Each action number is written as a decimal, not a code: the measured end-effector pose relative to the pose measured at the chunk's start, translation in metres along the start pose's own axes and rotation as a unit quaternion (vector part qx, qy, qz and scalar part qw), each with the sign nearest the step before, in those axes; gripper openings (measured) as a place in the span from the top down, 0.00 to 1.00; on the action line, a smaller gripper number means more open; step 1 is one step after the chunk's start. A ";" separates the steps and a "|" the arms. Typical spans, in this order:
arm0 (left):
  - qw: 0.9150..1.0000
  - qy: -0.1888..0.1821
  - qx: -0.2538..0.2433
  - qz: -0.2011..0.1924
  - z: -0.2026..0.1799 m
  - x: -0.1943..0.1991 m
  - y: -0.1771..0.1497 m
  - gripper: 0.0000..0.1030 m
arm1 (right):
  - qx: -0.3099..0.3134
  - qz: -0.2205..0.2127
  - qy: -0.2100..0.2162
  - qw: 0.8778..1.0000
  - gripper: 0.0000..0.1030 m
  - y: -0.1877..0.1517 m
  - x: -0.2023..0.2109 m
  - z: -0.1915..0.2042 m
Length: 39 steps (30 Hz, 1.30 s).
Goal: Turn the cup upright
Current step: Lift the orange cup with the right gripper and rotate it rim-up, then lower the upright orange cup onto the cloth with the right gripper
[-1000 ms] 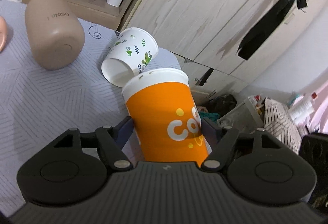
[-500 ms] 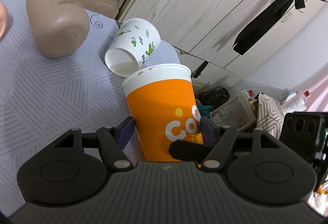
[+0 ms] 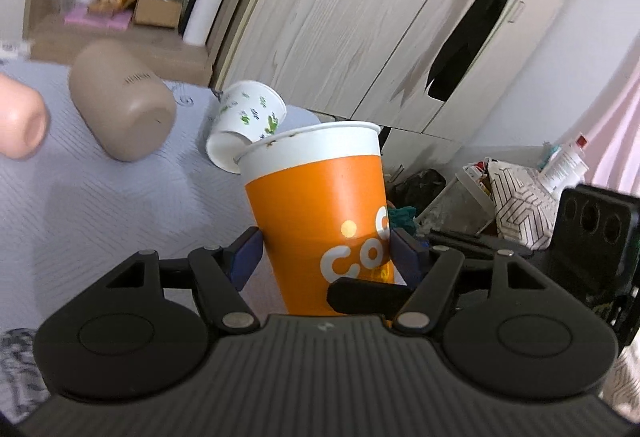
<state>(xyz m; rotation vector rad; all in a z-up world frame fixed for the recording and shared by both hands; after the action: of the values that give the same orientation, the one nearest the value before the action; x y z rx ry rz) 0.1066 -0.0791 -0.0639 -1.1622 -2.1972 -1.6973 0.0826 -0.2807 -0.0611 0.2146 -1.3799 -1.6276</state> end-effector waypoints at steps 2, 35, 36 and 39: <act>1.000 0.006 -0.009 -0.010 0.005 0.010 -0.006 0.33 | 0.020 0.008 -0.001 1.000 0.29 0.000 -0.006 0.012; 0.975 0.104 -0.077 -0.179 0.055 0.037 -0.002 0.33 | 0.233 -0.038 -0.087 0.968 0.29 0.022 -0.102 0.067; 0.975 0.105 -0.074 -0.179 0.058 0.036 -0.001 0.33 | 0.230 -0.038 -0.084 0.969 0.29 0.022 -0.105 0.065; 0.977 0.112 -0.065 -0.170 0.064 0.031 -0.001 0.33 | 0.218 -0.028 -0.075 0.973 0.29 0.021 -0.114 0.060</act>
<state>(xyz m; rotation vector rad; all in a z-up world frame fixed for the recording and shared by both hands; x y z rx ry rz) 0.1058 -0.0084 -0.0707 -0.5993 -2.2664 -2.0140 0.1143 -0.1546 -0.0705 0.3965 -1.8565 -1.3889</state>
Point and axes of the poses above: each gripper's, at about its wrist camera, not at the fingertips, and x roughly against the way its jaws point, z to its left, y to its top, the point moved 1 cm from there along -x, roughly the way its jaws point, and after that the axes turned 11 degrees about y, right-handed, at the moved point
